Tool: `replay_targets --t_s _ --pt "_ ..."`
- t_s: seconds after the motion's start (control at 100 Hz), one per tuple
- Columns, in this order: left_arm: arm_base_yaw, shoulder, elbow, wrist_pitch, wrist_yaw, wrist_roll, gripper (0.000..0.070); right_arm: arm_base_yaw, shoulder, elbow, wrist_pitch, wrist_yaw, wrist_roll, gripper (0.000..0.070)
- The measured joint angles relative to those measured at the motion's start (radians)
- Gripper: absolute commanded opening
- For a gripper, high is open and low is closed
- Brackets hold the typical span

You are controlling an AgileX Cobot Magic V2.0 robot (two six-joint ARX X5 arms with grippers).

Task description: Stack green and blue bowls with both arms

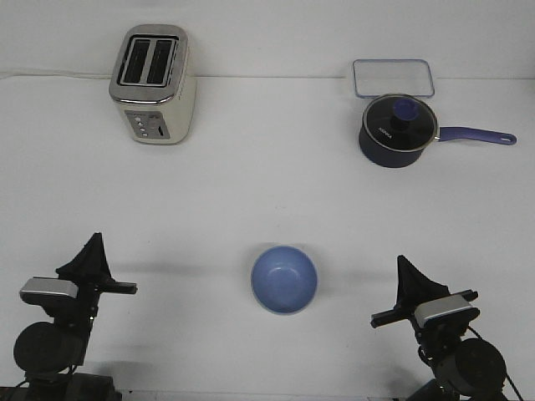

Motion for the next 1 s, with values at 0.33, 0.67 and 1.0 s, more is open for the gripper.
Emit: replay_targets --t_s 0.33,0.67,1.0 --pt "0.020 -0.204 -0.282 0.009 0.072 -0.006 0.0014 0.000 0.000 0.000 0.000 0.000 0.000 0.0000" --pt "0.022 -0.203 -0.295 0.038 0.072 -0.046 0.0014 0.000 0.000 0.000 0.001 0.000 0.000 0.0000" --pt "0.022 -0.203 -0.295 0.039 0.073 -0.047 0.0014 0.000 0.000 0.000 0.001 0.000 0.000 0.0000"
